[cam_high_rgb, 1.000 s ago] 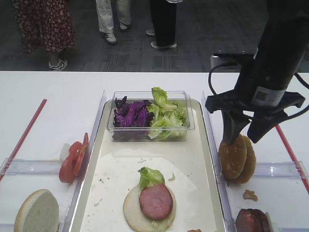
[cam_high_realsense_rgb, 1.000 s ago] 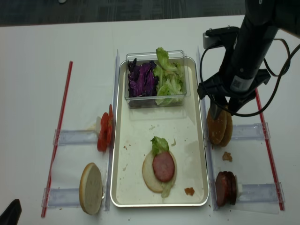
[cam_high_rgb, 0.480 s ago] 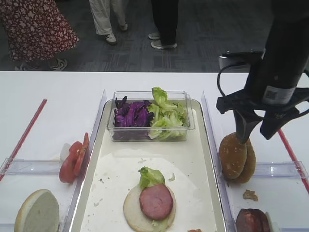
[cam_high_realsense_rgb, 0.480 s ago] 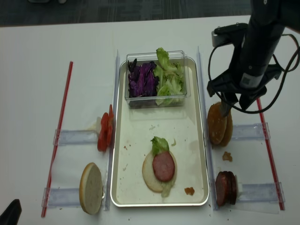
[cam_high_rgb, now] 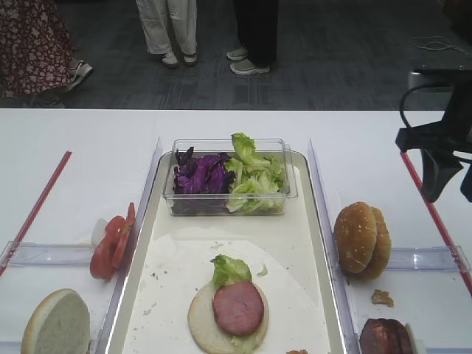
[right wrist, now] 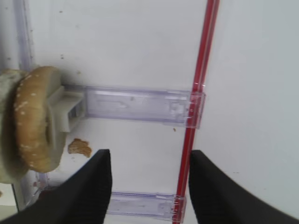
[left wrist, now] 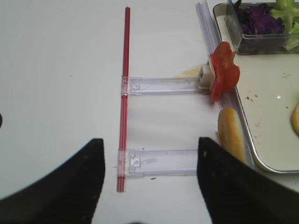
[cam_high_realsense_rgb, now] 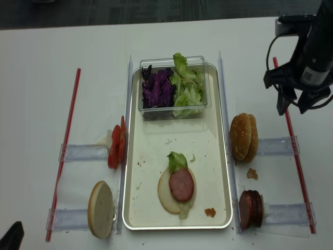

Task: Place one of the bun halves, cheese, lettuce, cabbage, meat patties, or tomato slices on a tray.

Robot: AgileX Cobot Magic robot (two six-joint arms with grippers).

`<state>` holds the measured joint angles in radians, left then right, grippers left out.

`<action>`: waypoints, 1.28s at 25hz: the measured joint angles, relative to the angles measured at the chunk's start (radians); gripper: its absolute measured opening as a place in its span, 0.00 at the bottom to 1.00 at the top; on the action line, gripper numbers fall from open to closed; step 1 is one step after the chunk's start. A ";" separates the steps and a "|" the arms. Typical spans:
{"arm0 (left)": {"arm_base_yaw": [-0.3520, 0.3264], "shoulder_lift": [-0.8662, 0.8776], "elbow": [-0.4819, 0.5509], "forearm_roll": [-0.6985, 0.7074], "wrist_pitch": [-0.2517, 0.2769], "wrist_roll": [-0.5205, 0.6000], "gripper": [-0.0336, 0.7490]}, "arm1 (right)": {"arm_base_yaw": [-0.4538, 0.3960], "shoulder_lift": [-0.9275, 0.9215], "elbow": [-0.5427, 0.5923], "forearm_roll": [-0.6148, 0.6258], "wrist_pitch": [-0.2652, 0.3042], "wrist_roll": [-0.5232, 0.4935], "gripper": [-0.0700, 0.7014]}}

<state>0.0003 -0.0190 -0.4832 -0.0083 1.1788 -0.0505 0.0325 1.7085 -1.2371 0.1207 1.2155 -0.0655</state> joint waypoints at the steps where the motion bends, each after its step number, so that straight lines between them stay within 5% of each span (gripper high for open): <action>1: 0.000 0.000 0.000 0.000 0.000 0.000 0.57 | -0.014 0.000 0.000 -0.010 0.000 -0.005 0.61; 19: 0.000 0.000 0.000 0.000 0.000 0.000 0.57 | -0.066 -0.019 0.000 -0.045 0.000 -0.022 0.61; 32: 0.000 0.000 0.000 0.002 0.000 0.000 0.57 | -0.066 -0.333 0.146 -0.015 0.008 -0.024 0.61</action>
<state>0.0003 -0.0190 -0.4832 -0.0059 1.1788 -0.0505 -0.0335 1.3760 -1.0914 0.1060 1.2233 -0.0896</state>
